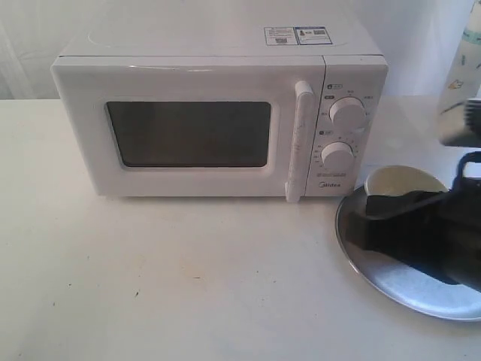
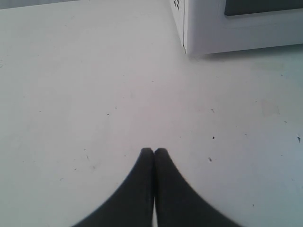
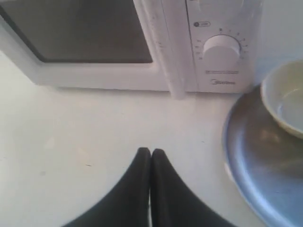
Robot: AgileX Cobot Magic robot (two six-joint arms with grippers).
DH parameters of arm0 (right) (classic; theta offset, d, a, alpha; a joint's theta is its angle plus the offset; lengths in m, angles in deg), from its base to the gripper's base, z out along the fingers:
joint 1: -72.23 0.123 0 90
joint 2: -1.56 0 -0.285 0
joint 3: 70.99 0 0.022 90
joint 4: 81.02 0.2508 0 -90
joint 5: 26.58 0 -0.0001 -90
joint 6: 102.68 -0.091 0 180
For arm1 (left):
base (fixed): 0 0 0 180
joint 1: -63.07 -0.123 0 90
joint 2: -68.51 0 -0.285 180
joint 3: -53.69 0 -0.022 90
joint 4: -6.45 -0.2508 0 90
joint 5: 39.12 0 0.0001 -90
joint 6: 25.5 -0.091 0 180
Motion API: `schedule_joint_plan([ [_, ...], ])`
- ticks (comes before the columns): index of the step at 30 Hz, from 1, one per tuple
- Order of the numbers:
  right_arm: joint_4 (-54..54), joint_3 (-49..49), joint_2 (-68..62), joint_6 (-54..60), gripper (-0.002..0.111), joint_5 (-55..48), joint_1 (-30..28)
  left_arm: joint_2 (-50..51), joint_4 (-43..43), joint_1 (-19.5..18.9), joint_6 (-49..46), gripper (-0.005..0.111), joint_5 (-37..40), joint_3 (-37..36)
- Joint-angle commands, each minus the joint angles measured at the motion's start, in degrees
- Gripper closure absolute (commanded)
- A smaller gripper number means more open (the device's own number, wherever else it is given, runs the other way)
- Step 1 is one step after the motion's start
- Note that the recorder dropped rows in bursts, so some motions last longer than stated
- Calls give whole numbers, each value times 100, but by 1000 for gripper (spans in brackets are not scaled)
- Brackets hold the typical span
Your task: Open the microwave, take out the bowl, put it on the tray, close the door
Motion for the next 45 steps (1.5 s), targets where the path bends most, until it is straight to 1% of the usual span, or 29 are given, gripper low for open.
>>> schedule_joint_plan([
  [1, -349, -754, 974, -887, 108, 1412, -705, -12, 49, 30, 0, 107, 13, 16],
  [2, -393, -996, 1219, -1072, 108, 1650, -954, -12, 49, 30, 0, 107, 13, 16],
  [4, -373, -1504, 1692, -1539, 108, 1779, -1436, -12, 49, 30, 0, 107, 13, 16],
  [9, -338, -2745, 3256, -2712, 108, 2067, -2928, -12, 49, 30, 0, 107, 13, 16],
  [11, -212, -2887, 3851, -3093, 108, 2250, -3376, -12, 49, 30, 0, 107, 13, 16],
  [12, -14, -2887, 4131, -2914, 108, 2093, -3560, -12, 49, 30, 0, 107, 13, 16],
  [13, 15, -2887, 4370, -2832, 108, 2147, -3712, -12, 49, 30, 0, 107, 13, 16],
  [15, 54, -2887, 4642, -3018, 108, 2253, -3850, -12, 49, 30, 0, 107, 13, 16],
  [19, 741, -2887, 4642, -3084, 108, 2080, -3884, -12, 49, 30, 0, 107, 3, 16],
  [22, 752, -2887, 4642, -2868, 108, 2078, -3884, -12, 49, 30, 0, 107, 14, 16],
  [23, 833, -2887, 4642, -2554, 108, 2042, -3871, -12, 49, 30, 0, 107, 14, 16],
  [24, 1098, -2887, 4642, -1851, 108, 1987, -3871, -12, 49, 30, 0, 107, 14, 16],
  [26, 2188, -2887, 4642, 355, 108, 1682, -3871, -12, 49, 30, 0, 107, 14, 16],
  [28, 3479, -2887, 4642, 3729, 108, 1145, -3871, -12, 49, 30, 0, 107, 14, 16],
  [29, 3903, -2887, 4642, 5588, 108, 984, -3871, -12, 49, 30, 0, 107, 14, 16],
  [30, 4473, -2887, 4642, 7352, 108, 995, -3871, -12, 49, 30, 0, 107, 14, 16],
  [31, 5265, -2887, 4642, 8849, 108, 1023, -3871, -12, 49, 30, 0, 107, 14, 16],
  [33, 6552, -2887, 4642, 10631, 108, 1027, -3871, -12, 49, 30, 0, 107, 14, 16],
  [34, 6722, -2887, 4642, 10852, 108, 1027, -3882, -12, 49, 30, 0, 107, 14, 16],
  [37, 6621, -2887, 4642, 10277, 108, 1015, -4107, -12, 49, 30, 0, 107, 14, 16],
  [39, 6541, -2887, 4642, 10078, 108, 1015, -4414, -12, 49, 30, 0, 107, 14, 16],
  [45, 6529, -2887, 4642, 10028, 108, 1015, -5269, -12, 49, 30, 0, 107, 14, 16],
])
